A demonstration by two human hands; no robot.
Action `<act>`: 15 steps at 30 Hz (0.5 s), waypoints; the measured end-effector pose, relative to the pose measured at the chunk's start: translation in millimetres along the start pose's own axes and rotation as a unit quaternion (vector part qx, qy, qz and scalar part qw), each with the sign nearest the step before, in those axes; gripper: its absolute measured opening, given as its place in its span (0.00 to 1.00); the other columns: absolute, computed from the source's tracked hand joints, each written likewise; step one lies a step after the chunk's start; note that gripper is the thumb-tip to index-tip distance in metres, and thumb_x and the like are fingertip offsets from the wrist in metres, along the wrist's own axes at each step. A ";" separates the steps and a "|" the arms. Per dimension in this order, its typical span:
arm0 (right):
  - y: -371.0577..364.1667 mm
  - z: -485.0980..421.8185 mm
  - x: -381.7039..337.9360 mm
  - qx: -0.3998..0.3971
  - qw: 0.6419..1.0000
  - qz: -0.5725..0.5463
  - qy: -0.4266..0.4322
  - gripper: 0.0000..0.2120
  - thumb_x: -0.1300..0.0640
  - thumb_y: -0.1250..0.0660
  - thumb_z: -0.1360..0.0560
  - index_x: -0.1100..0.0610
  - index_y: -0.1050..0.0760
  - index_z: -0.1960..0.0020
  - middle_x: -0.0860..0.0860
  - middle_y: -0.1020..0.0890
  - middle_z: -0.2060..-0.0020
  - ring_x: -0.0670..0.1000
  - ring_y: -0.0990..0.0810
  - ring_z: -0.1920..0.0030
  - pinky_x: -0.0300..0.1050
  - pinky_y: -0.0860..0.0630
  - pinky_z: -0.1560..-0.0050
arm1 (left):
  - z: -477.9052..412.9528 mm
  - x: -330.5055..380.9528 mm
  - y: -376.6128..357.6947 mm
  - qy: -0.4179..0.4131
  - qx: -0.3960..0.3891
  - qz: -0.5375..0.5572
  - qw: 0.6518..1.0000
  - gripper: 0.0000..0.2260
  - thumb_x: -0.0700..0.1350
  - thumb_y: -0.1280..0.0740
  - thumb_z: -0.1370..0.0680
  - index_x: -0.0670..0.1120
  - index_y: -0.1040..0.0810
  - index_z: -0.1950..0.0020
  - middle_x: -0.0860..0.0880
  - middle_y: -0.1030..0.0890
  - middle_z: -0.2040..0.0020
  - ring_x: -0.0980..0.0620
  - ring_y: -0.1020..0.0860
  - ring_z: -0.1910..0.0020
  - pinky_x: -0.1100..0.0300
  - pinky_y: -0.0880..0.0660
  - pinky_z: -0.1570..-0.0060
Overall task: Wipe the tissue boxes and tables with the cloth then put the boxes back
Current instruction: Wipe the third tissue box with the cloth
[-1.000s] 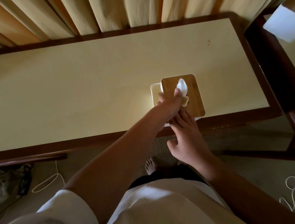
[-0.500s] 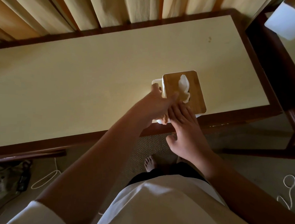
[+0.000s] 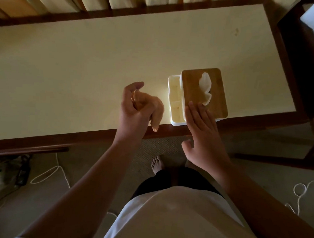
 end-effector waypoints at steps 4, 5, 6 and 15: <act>1.0 -0.8 -1.3 0.012 1.000 -0.011 -0.005 0.44 0.58 0.27 0.26 0.62 0.45 0.17 0.56 0.45 0.17 0.56 0.51 0.16 0.61 0.48 0.18 | 9.2 0.9 -19.0 -0.018 -0.021 -0.054 0.998 0.21 0.21 0.38 0.25 0.38 0.34 0.37 0.32 0.23 0.65 0.28 0.23 0.65 0.37 0.20 0.51; 1.3 -0.8 -1.5 0.015 1.000 -0.017 -0.004 0.43 0.59 0.27 0.27 0.62 0.44 0.17 0.56 0.44 0.17 0.56 0.50 0.16 0.62 0.47 0.18 | 10.5 1.2 -23.3 -0.021 -0.018 -0.089 0.996 0.19 0.23 0.36 0.24 0.39 0.33 0.37 0.35 0.21 0.61 0.30 0.20 0.60 0.40 0.18 0.50; 1.8 -1.0 -1.6 0.019 1.000 -0.025 -0.001 0.43 0.60 0.27 0.28 0.61 0.42 0.17 0.56 0.43 0.17 0.56 0.49 0.16 0.63 0.46 0.19 | 10.3 1.3 -28.2 -0.020 -0.019 -0.128 0.991 0.19 0.26 0.34 0.23 0.41 0.32 0.36 0.38 0.19 0.57 0.35 0.18 0.57 0.43 0.16 0.51; 0.8 -2.1 -0.9 0.026 0.999 -0.041 -0.003 0.44 0.61 0.27 0.29 0.60 0.43 0.17 0.55 0.43 0.17 0.55 0.49 0.16 0.63 0.45 0.19 | -6.6 -26.1 -35.8 -0.179 -0.016 -0.677 0.714 0.14 0.54 0.35 0.18 0.53 0.20 0.34 0.50 0.19 0.40 0.45 0.24 0.43 0.47 0.29 0.47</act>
Point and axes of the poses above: each hand's wrist, its own z-axis away from the middle knuckle, its own y-axis out of the back of the hand, x = y × z, the point moved 4 cm from there along -z, towards the middle knuckle
